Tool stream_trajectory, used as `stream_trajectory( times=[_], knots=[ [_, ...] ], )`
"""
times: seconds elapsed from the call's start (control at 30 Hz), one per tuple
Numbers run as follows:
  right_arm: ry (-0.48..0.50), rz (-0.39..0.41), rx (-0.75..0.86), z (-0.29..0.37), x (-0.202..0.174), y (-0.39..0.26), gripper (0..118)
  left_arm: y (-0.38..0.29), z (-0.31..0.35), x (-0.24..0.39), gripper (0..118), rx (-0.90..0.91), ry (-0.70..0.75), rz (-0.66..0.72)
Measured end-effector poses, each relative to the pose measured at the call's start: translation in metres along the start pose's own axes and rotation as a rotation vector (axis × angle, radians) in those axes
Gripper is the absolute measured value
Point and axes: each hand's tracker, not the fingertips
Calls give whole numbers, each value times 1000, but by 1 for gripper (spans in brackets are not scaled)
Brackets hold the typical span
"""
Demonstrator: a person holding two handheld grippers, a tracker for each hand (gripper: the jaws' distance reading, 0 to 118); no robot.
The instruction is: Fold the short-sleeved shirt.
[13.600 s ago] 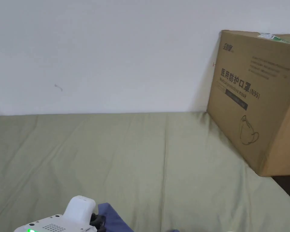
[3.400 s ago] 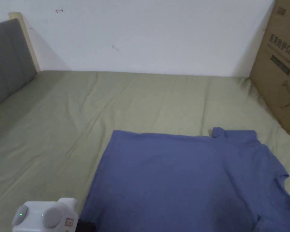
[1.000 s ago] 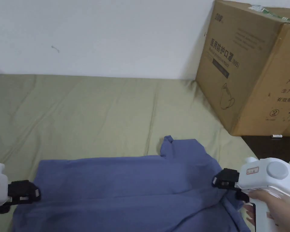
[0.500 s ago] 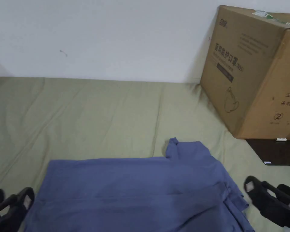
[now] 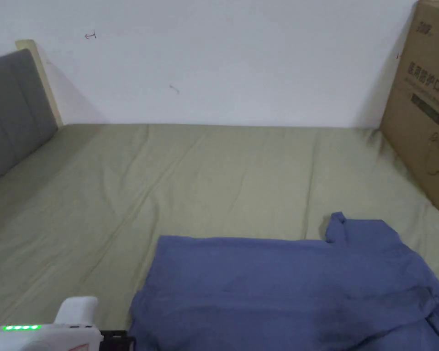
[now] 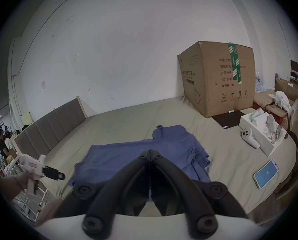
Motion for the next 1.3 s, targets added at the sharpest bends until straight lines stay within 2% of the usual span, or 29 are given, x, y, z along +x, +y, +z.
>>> stream_trajectory(
  times=[0.03, 0.07, 0.1, 0.13, 0.2, 0.27, 0.37, 0.43, 0.47, 0.5, 0.57, 0.6, 0.63, 0.7, 0.8, 0.83, 0.87, 0.9, 0.93, 0.97, 1.0, 1.03, 1.17, 1.2, 1.23, 1.27, 1.3],
  knots=[
    [6, -2, -7, 1, -1, 0, 0, -1, -18, -4, 95, -54, 15, 9],
    [15, -7, -15, 1, -1, 0, 0, -3, -31, -6, 118, -88, 34, 19],
    [26, -15, -22, 2, -1, 0, 0, 2, -34, -3, 111, -41, 33, 14],
    [32, -20, -26, 4, 0, 0, 0, 6, -46, -3, 109, -66, 72, 9],
    [33, -20, -40, 4, 1, 0, 0, 14, -70, -4, 111, -132, 121, -29],
    [22, -14, -52, 5, 0, 0, 0, -1, -94, 0, 118, -195, 93, -5],
    [5, -12, -65, 5, 2, -1, 0, 6, -100, 14, 118, -214, 177, -49],
    [-5, -12, -68, 4, 6, -3, 0, 5, -92, 17, 117, -202, 182, -57],
    [-14, -13, -68, 3, 9, -3, 0, 5, -83, 19, 108, -181, 185, -61],
    [-20, -16, -67, 3, 14, -3, 0, 5, -69, 25, 92, -153, 182, -76],
    [-33, -32, -68, 0, 29, -4, 0, 2, -48, 36, 43, -63, 172, -154],
    [-34, -50, -68, -3, 39, -4, 0, 1, -41, 38, 10, -27, 125, -189],
    [-49, -82, -84, -9, 50, -4, 0, 0, -39, 37, 9, -20, 91, -203],
    [-84, -135, -150, -25, 77, -4, 0, 4, -33, 34, 7, -28, 111, -208],
    [-142, -205, -319, -62, 118, -10, 2, 6, -6, 40, 6, 62, 38, -119],
    [-144, -228, -360, -75, 131, -14, 21, 6, 4, 40, 6, 108, 39, -92],
    [-138, -247, -430, -87, 141, -18, 61, 7, 12, 43, 6, 127, 46, -80],
    [-153, -266, -488, -98, 151, -23, 112, 11, 14, 38, 6, 134, 41, -82],
    [-173, -280, -562, -111, 158, -28, 117, 11, 17, 39, 6, 149, 39, -83],
    [-162, -282, -632, -123, 165, -35, 116, 11, 20, 42, 6, 153, 47, -86],
    [-163, -271, -634, -128, 172, -39, 117, 10, 23, 47, 6, 164, 56, -86],
    [-225, -275, -654, -138, 177, -43, 117, 12, 21, 46, 6, 169, 66, -91],
    [-239, -252, -749, -170, 185, -55, 112, 12, 13, 48, 6, 141, 88, -89],
    [-254, -232, -746, -175, 179, -59, 94, 12, 9, 46, 6, 125, 93, -80],
    [-274, -189, -741, -176, 175, -60, 66, 12, 5, 45, 6, 109, 97, -72],
    [-299, -140, -756, -176, 170, -60, 45, 12, 3, 44, 6, 93, 96, -64],
    [-299, -99, -758, -175, 166, -59, 33, 11, -2, 41, 6, 80, 94, -59]
  ],
)
